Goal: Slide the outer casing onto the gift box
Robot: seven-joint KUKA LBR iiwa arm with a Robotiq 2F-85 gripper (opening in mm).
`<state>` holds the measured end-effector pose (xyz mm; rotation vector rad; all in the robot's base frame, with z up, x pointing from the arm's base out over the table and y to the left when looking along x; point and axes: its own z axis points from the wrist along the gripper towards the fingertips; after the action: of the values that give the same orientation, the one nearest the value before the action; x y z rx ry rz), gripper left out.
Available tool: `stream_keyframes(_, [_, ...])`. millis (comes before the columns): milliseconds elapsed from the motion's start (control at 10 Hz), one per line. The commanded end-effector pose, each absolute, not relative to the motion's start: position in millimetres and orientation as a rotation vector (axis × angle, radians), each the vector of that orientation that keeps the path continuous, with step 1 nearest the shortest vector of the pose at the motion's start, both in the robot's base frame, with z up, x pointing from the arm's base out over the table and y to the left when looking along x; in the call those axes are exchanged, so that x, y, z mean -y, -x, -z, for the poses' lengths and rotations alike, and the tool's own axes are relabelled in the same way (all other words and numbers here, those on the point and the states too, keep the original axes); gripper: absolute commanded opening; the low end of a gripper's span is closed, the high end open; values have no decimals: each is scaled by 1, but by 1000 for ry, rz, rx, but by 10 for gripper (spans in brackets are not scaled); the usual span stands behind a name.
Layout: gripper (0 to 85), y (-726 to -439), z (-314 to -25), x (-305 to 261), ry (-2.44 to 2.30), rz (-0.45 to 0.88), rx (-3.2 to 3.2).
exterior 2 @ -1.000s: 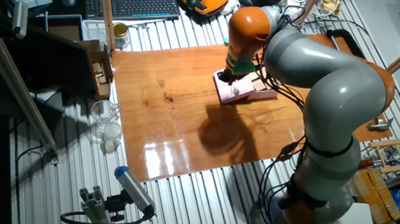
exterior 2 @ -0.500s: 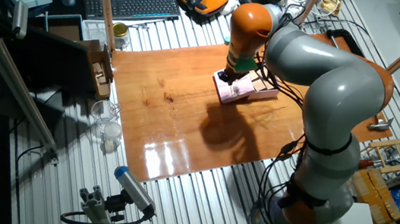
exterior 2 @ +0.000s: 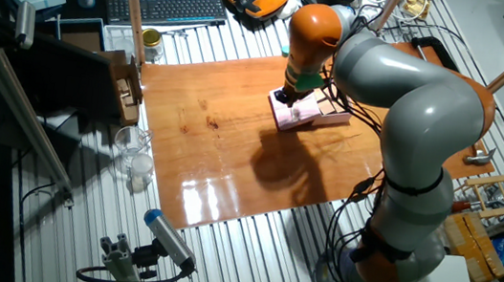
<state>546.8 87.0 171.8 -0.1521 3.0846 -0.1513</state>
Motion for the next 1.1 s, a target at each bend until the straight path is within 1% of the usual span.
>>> stream_keyframes(0, [0, -547, -172, -86, 149, 146, -3083])
stream_keyframes(300, [0, -548, -171, -87, 120, 140, -3085])
stream_keyframes(500, [0, -552, -163, -94, 88, 156, -3079])
stream_keyframes(1000, [0, -574, -145, -111, 69, 153, -3077])
